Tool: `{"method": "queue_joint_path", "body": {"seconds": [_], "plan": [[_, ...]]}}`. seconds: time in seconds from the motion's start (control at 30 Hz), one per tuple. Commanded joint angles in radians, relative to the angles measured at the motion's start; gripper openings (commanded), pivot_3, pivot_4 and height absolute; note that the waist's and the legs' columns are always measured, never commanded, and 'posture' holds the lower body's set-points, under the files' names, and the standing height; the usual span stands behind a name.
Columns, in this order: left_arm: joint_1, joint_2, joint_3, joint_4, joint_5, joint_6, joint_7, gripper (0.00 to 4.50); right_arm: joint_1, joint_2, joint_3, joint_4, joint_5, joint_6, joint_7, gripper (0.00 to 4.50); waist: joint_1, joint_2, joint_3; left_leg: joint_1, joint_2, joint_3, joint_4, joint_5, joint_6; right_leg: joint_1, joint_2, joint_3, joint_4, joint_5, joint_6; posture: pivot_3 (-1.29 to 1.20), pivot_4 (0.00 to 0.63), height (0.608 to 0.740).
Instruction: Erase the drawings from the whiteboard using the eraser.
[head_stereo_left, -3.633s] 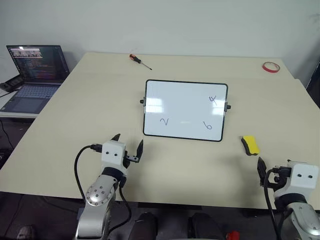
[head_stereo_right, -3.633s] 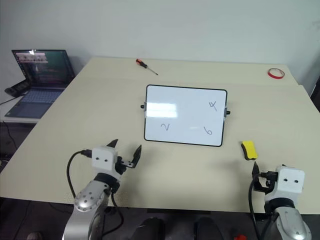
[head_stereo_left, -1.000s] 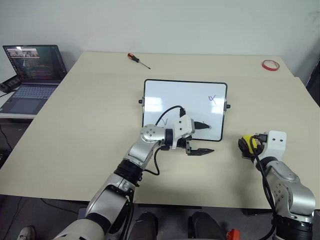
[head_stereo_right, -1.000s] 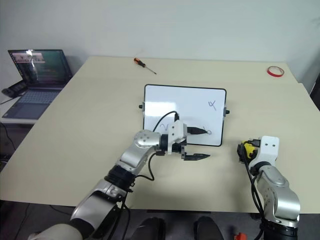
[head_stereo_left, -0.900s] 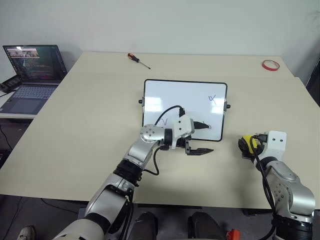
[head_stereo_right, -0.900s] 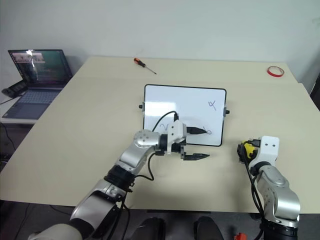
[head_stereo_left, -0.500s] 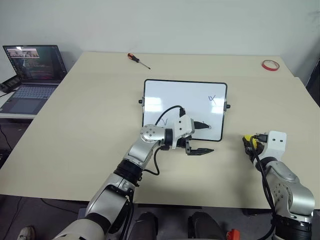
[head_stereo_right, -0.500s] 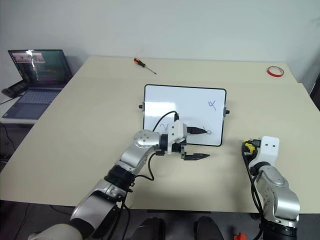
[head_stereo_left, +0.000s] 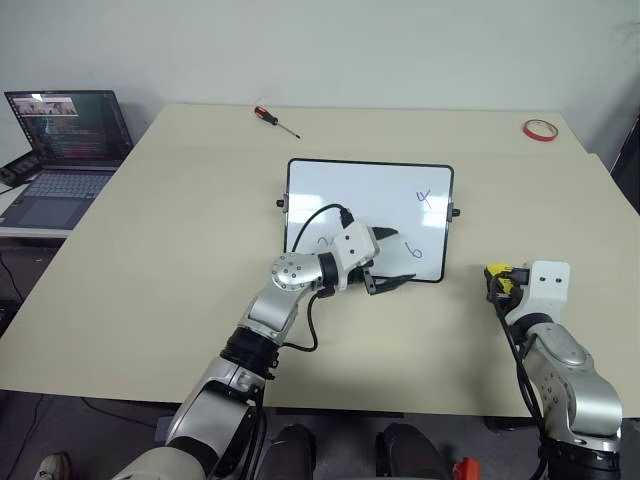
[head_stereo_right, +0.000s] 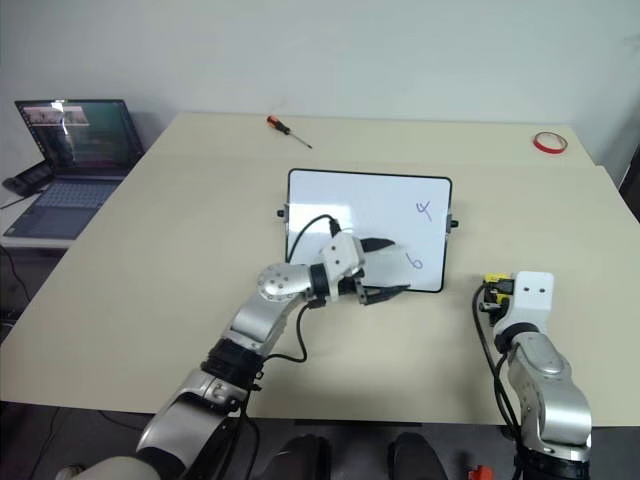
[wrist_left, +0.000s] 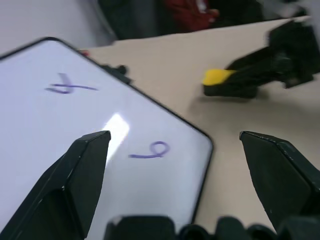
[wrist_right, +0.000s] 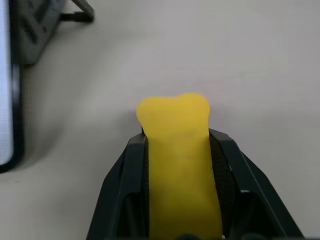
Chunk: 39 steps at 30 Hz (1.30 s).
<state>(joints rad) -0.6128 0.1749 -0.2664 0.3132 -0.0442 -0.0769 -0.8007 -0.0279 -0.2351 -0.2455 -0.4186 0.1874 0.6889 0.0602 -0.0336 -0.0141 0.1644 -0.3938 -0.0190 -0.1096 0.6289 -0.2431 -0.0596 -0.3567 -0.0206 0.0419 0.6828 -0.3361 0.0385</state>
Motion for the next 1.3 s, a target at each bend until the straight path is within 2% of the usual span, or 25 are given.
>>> {"method": "queue_joint_path", "body": {"seconds": [0.03,0.27,0.47,0.67,0.93,1.3], "plan": [[0.029,0.003,0.048,-0.080,0.036,-0.006,0.125,4.50,-0.029,-0.024,0.029,-0.059,-0.041,-0.089,0.002,1.24,0.000,0.000,0.000,0.000,0.000,0.000,0.000,0.000,0.000,0.000,0.000,0.000,0.000,0.000,0.000,0.00,0.150,0.740],[0.069,-0.011,0.040,-0.051,0.066,0.001,0.204,4.50,-0.221,-0.040,0.112,0.042,-0.087,-0.169,0.023,1.24,0.000,0.000,0.000,0.001,-0.001,0.001,0.000,0.000,0.000,0.000,0.000,0.000,0.002,0.000,0.000,0.00,0.150,0.740],[0.020,-0.025,0.041,0.017,0.068,-0.031,0.207,4.50,-0.423,-0.040,0.172,0.263,-0.115,-0.256,0.064,1.24,0.001,0.000,0.000,0.000,-0.001,0.002,0.001,0.000,0.000,0.000,-0.001,-0.001,0.001,0.000,0.000,0.00,0.150,0.740],[-0.020,-0.032,0.045,0.063,0.066,-0.058,0.211,4.50,-0.546,-0.028,0.206,0.443,-0.125,-0.334,0.103,1.24,0.001,0.000,0.000,-0.002,-0.001,0.003,0.001,0.000,0.000,-0.002,-0.001,-0.001,0.001,0.000,0.000,0.00,0.150,0.740],[-0.017,-0.033,0.042,0.062,0.067,-0.067,0.211,4.50,-0.562,-0.023,0.223,0.507,-0.131,-0.361,0.137,1.24,-0.001,0.000,0.000,-0.002,-0.001,0.002,0.001,0.000,0.000,-0.003,-0.001,-0.001,0.002,0.000,0.000,0.00,0.150,0.740],[-0.019,-0.030,0.045,0.061,0.065,-0.059,0.211,4.50,-0.379,-0.069,0.265,0.356,-0.142,-0.113,0.170,1.24,-0.001,-0.001,-0.002,0.004,-0.001,0.001,0.003,0.001,0.001,0.001,-0.001,0.000,0.008,0.000,0.000,0.00,0.150,0.740]]}}
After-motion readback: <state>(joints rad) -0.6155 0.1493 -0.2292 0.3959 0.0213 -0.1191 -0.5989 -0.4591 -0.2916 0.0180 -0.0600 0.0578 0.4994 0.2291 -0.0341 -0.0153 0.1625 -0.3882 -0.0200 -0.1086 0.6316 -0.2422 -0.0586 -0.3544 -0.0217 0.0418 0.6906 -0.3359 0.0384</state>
